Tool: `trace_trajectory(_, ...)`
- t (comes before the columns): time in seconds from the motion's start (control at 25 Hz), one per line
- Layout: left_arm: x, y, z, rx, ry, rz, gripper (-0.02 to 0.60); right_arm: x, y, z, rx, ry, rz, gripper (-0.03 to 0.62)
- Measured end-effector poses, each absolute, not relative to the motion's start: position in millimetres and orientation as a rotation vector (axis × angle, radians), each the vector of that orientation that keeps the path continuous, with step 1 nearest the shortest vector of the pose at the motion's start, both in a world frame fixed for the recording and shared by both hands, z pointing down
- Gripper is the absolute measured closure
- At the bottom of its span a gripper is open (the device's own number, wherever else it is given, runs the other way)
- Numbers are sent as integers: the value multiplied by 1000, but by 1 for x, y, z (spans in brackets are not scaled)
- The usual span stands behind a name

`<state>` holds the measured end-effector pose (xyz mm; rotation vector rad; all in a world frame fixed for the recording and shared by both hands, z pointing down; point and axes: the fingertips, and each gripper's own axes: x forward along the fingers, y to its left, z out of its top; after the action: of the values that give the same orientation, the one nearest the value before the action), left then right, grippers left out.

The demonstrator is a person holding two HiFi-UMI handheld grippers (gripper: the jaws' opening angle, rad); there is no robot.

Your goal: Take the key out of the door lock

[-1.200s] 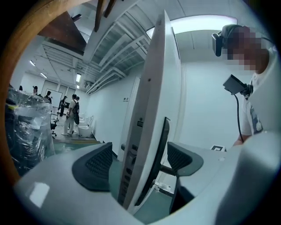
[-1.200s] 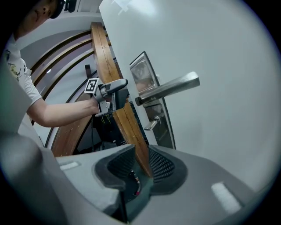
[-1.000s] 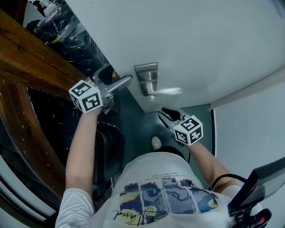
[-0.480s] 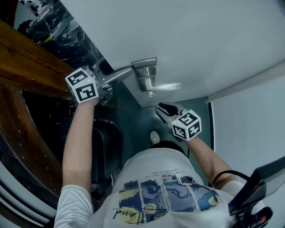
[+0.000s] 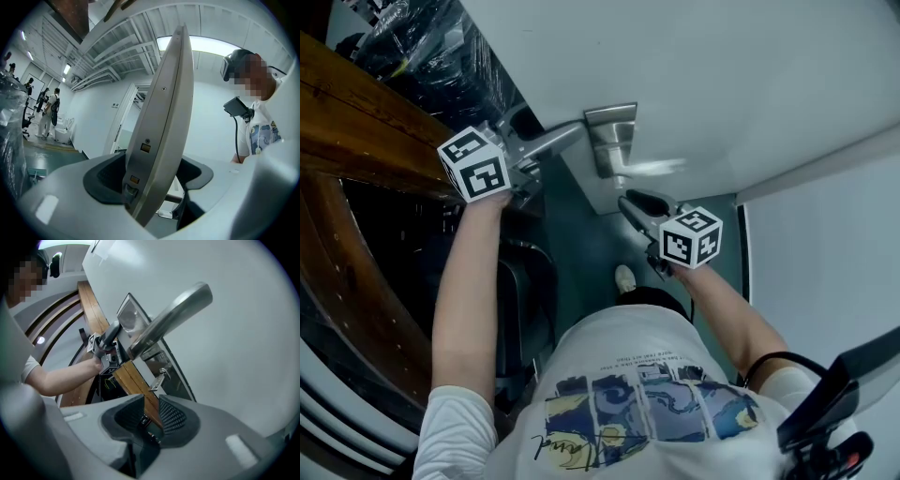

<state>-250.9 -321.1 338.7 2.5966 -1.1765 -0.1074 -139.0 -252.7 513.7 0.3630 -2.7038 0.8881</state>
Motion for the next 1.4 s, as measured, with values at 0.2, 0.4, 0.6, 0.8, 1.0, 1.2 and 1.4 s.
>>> trace_trajectory(0.2,-250,-321,338,2594,-1171,-101,250,-147,-263,510,381,-2711,1111,491)
trace_trajectory(0.4,-251,-321,339,2592,-1167,-106,250,-153,-272,510,375,-2697,1262,485)
trace_trajectory(0.6,-251,-321,339,2594,-1170,-120,249,-157,-280,513,343,-2677,1479,485)
trace_trajectory(0.8,-250,-320,339,2583,-1174,-103,250,-163,-282,514,310,-2653,1611,485)
trace_trajectory(1.0,-250,-320,338,2584,-1176,-107,250,-167,-287,510,321,-2640,1708,515)
trace_trajectory(1.2,-251,-321,339,2582,-1180,-110,250,-168,-287,510,325,-2599,1785,542)
trace_trajectory(1.4,-251,-320,338,2580,-1187,-123,250,-162,-284,517,427,-2445,1965,557)
